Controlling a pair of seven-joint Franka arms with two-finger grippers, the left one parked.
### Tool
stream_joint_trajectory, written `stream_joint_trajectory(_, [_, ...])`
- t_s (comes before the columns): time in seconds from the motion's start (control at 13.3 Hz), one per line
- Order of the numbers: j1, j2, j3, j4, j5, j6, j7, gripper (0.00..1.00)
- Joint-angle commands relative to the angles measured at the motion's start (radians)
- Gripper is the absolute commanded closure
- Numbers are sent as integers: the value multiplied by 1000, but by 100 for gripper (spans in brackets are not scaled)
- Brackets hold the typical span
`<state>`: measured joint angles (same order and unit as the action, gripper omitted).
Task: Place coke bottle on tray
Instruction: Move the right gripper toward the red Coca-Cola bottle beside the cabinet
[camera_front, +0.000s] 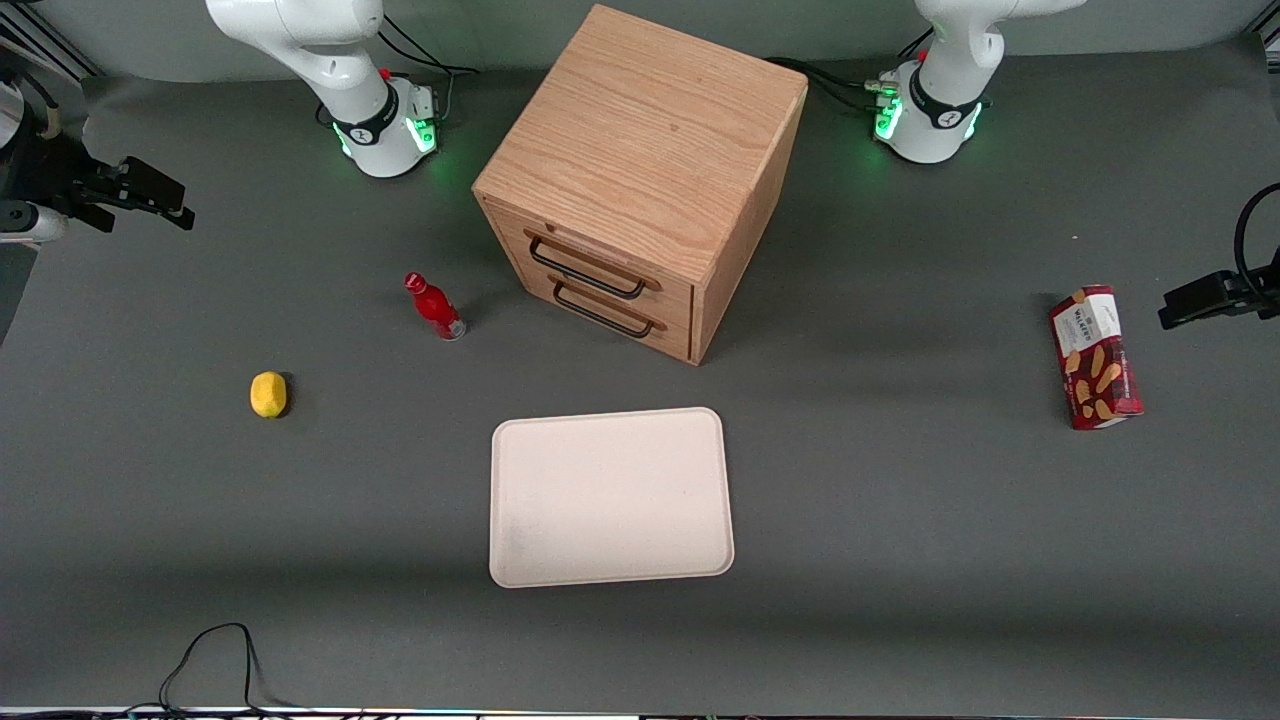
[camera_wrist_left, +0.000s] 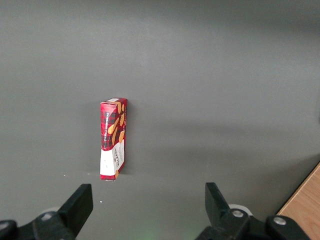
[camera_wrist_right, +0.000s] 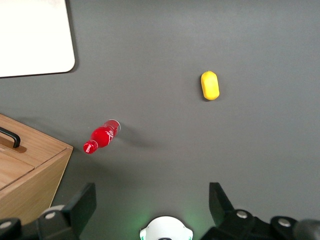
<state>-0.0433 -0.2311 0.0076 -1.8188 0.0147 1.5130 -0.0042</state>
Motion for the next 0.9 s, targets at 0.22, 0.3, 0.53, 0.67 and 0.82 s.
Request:
stream_joint_trajectory(0.22, [-1, 10, 28, 16, -9, 4, 56, 0])
stream_joint_trajectory(0.3, [-3, 4, 43, 1, -6, 1, 73, 0])
stream_joint_trajectory(0.53, [-3, -27, 132, -101, -2, 21, 76, 0])
stream_joint_trajectory(0.67, [-4, -85, 195, -244, 40, 126, 153, 0])
stream_joint_trajectory(0.82, [-4, -167, 251, -435, 71, 293, 164, 0])
